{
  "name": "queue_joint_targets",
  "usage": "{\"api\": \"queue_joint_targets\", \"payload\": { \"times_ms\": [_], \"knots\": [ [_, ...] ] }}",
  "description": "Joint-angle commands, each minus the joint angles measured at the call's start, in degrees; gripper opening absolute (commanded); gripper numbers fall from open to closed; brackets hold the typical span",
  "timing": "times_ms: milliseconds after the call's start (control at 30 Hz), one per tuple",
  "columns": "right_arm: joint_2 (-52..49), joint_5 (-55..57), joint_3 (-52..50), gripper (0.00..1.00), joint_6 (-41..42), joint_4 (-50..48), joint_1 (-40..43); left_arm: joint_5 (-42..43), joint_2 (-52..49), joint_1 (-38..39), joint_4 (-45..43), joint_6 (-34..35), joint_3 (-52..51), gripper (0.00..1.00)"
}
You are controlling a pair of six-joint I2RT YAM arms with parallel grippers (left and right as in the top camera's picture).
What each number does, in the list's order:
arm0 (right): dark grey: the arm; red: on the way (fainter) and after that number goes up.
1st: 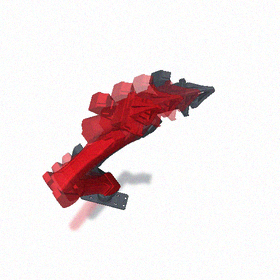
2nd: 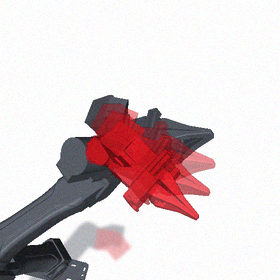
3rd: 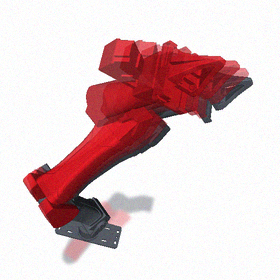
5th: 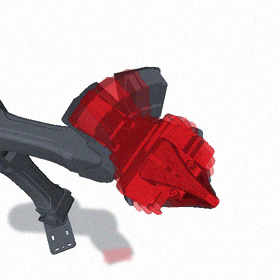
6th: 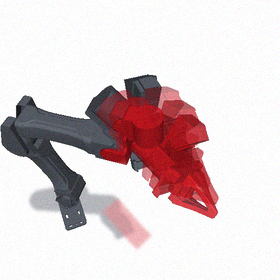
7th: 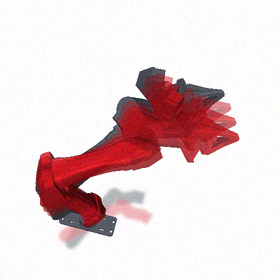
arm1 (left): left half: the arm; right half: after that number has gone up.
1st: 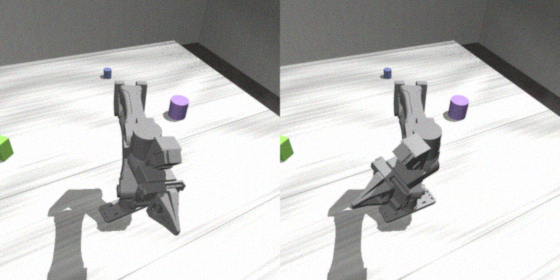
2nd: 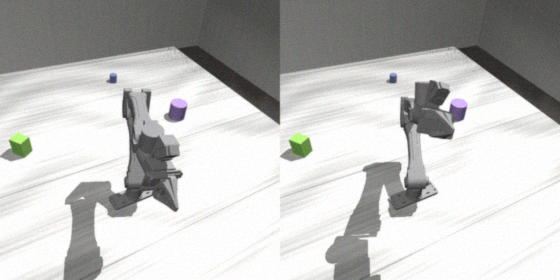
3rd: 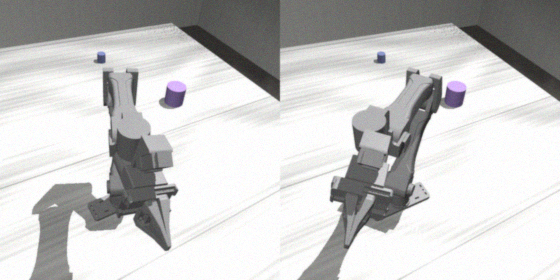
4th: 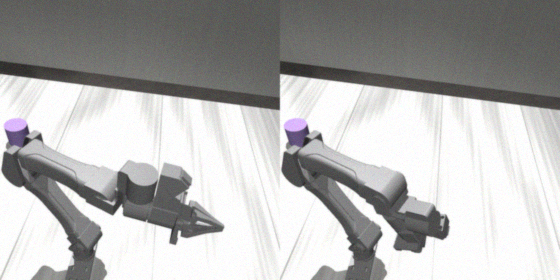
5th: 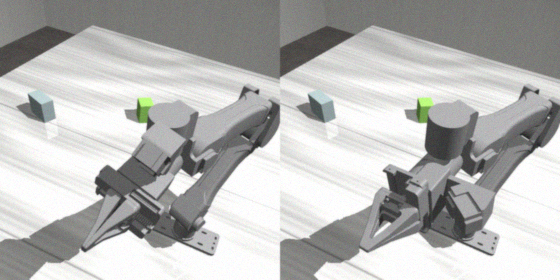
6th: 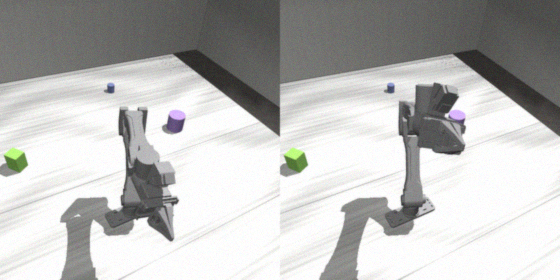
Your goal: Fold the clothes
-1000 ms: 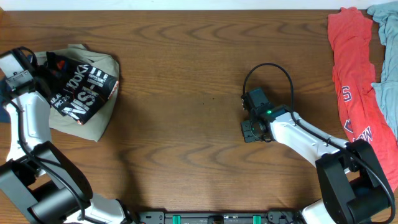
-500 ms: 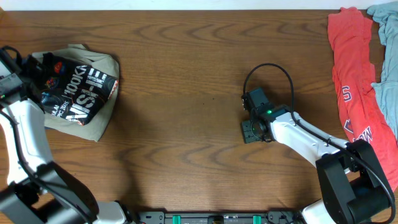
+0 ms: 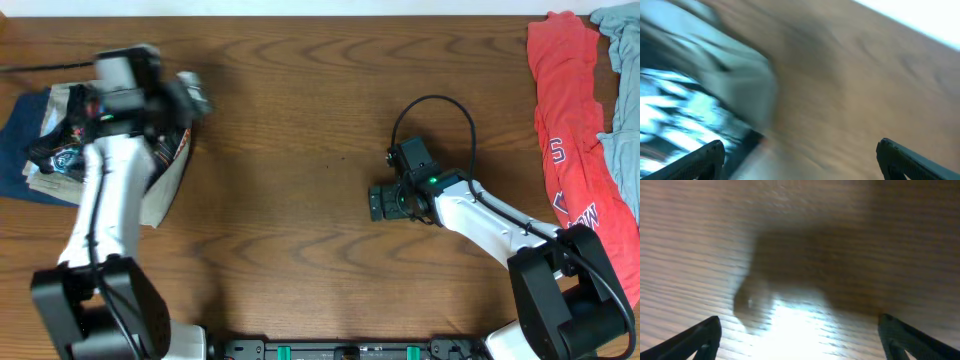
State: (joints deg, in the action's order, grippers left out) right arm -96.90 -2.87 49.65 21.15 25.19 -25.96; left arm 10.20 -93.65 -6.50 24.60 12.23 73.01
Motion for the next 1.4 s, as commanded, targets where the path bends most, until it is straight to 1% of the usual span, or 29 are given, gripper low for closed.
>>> {"api": "queue_joint_targets", "payload": {
  "times_ms": [0, 100, 200, 267, 333, 433, 567, 633, 733, 833, 967, 1100, 1200, 1367],
  "knots": [
    [-0.6, -6.0, -0.6, 0.99, 4.2, -0.9, 0.6, 0.9, -2.8, 6.4, 3.9, 0.3, 0.3, 0.98],
    [-0.5, -6.9, -0.6, 0.99, 4.2, -1.2, 0.7, 0.9, -4.6, 11.0, 9.2, 0.3, 0.3, 0.98],
    [-0.4, -9.1, -0.5, 0.99, 4.1, -1.1, 2.3, 0.9, -6.2, 14.7, 16.5, 0.0, 0.3, 0.98],
    [-0.4, -12.0, -0.1, 0.99, 4.1, -0.7, 4.7, 0.9, -6.9, 16.1, 21.9, -2.0, 0.3, 0.98],
    [-0.4, -15.3, 0.5, 0.99, 4.1, 0.3, 7.7, 0.2, -7.1, 16.9, 27.8, -2.6, 0.3, 0.98],
    [-0.4, -20.9, 1.2, 0.99, 4.1, 3.8, 13.1, -3.1, -7.1, 16.8, 36.1, -2.5, 0.3, 0.98],
    [-0.4, -24.8, 1.3, 0.99, 2.3, 11.1, 18.7, -4.9, -6.9, 16.0, 41.6, -2.5, 0.3, 0.98],
    [-0.4, -23.4, 1.3, 0.99, -0.1, 15.9, 20.4, -4.9, -6.2, 15.9, 42.0, -2.6, 0.0, 0.98],
    [-0.4, -17.9, 1.3, 0.99, -2.9, 22.1, 20.6, -4.9, -3.5, 15.9, 40.4, -2.6, -1.6, 0.98],
    [-0.4, -14.6, 1.2, 0.99, -4.3, 24.9, 19.8, -4.8, 0.3, 15.9, 38.3, -2.6, -3.9, 0.98],
    [-0.2, -13.9, 1.2, 0.99, -5.6, 24.9, 18.6, -4.9, 7.8, 15.9, 35.9, -2.5, -7.8, 0.98],
    [1.6, -13.4, 1.2, 0.99, -5.6, 23.4, 16.7, -4.9, 18.1, 15.9, 32.6, -2.6, -12.8, 0.98],
    [4.2, -12.5, 1.2, 0.99, -5.1, 21.9, 14.7, -4.9, 25.6, 15.9, 31.6, -3.9, -15.4, 0.98],
    [11.7, -7.3, 1.2, 0.99, -1.8, 20.5, 11.2, -4.9, 38.5, 15.9, 31.5, -5.2, -18.1, 0.98]
  ]
}}
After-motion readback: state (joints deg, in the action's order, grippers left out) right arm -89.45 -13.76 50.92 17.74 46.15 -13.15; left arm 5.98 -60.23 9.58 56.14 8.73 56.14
